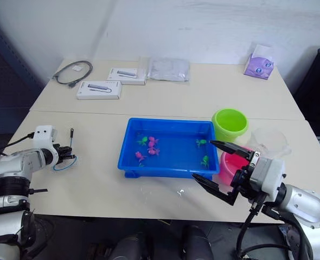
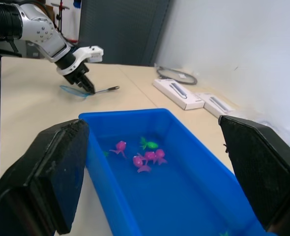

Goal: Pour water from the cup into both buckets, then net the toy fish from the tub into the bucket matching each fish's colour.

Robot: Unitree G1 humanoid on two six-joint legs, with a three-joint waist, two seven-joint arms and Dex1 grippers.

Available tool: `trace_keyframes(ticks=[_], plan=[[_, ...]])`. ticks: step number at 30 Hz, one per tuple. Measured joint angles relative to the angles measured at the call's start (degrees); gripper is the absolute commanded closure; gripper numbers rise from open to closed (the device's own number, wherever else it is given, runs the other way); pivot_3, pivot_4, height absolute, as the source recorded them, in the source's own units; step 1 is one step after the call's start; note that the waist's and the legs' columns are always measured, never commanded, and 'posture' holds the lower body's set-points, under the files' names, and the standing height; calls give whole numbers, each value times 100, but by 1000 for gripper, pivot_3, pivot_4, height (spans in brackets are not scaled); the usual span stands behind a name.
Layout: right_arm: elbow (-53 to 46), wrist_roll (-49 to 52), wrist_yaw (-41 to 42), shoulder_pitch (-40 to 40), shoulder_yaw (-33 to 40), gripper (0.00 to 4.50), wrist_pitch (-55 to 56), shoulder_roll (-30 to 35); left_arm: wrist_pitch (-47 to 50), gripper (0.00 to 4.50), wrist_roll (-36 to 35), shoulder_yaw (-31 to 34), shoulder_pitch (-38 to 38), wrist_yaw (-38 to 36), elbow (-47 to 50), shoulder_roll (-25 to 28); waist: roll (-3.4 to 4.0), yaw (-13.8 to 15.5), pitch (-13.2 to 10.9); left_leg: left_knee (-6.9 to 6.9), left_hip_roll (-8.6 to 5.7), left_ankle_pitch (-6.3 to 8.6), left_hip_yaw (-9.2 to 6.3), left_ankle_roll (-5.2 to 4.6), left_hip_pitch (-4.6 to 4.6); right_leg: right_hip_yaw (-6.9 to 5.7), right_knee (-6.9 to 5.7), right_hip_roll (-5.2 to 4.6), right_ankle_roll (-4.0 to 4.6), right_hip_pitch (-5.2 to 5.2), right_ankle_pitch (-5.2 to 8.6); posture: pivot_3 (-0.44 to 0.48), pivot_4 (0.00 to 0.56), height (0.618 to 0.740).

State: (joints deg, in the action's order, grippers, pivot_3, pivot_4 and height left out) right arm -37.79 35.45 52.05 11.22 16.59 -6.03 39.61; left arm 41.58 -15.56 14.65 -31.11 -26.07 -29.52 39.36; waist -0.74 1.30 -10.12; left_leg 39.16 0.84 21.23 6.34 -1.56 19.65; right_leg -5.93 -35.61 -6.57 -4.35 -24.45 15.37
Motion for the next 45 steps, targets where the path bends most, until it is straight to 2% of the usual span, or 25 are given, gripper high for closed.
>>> trace_keyframes(ticks=[3, 5, 8, 11, 15, 19, 23, 29, 37, 45], plan=[[-318, 142, -500, -34, 214, 0, -966, 594, -704, 4482, -231, 0, 455, -1161, 851, 418, -21, -49, -8, 4, 8, 1, -8, 5, 12, -7, 8, -1, 4, -11, 1, 0, 150, 740], [-424, 729, -913, -446, 274, 0, -1664, 890, -1394, 4482, -443, 27, 633, -2144, 1416, 781, -17, -104, -13, 6, 9, 2, -8, 7, 11, -10, 24, -6, 9, -10, 4, 0, 150, 740], [-549, 1720, -1047, -904, 255, 0, -2480, 1398, -2474, 4482, -703, -38, 534, -3461, 2011, 1006, 7, -83, -23, 6, 9, 3, -23, 8, 11, -21, 32, -10, 17, -6, 8, 0, 150, 740], [-456, 2502, -1138, -1444, 105, 0, -3235, 1786, -3113, 4482, -695, -673, 332, -4705, 2284, 1197, 11, -51, -25, 6, 7, 1, -24, 6, 13, -25, 30, -9, 20, -6, 10, 0, 150, 740], [-85, 3005, -1448, -2357, -480, 0, -3995, 1858, -2858, 4482, -595, -1994, -345, -5814, 2888, 1221, 9, -21, -25, 22, 5, -3, -28, -2, 50, -35, 32, 1, 13, -22, 5, 0, 150, 740], [211, 3163, -1775, -2865, -1039, 0, -4513, 1562, -2439, 4482, -360, -2668, -979, -5842, 3040, 712, 9, 4, -25, 52, 4, 0, -31, -16, 74, -44, 11, 19, 3, -26, 0, 0, 150, 740], [216, 3409, -2161, -3109, -1360, 0, -4840, 1178, -2097, 4482, -214, -3126, -1127, -5688, 3268, 302, 9, -26, -26, 89, 4, 13, -33, -39, 98, -43, 14, 30, -13, -30, -9, 0, 150, 740], [238, 3694, -2734, -3338, -1535, 0, -5221, 780, -1831, 4482, -170, -3159, -1132, -5377, 3367, -5, 9, -9, -26, 96, 4, 14, -45, -44, 99, -46, 18, 13, -19, -23, -12, 0, 150, 740], [437, 4167, -3088, -3383, -1632, 0, -5660, 714, -1727, 4482, -19, -3283, -1128, -5290, 3419, -25, 9, 0, -26, 96, 2, 14, -53, -45, 104, -58, 24, 12, -20, -19, -13, 0, 150, 740], [550, 4227, -3157, -3744, -1878, 0, -5931, 644, -1652, 4482, 87, -3474, -1124, -5362, 3570, 4, 9, -5, -26, 96, 3, 14, -57, -45, 107, -61, 26, 12, -20, -20, -13, 0, 150, 740]])
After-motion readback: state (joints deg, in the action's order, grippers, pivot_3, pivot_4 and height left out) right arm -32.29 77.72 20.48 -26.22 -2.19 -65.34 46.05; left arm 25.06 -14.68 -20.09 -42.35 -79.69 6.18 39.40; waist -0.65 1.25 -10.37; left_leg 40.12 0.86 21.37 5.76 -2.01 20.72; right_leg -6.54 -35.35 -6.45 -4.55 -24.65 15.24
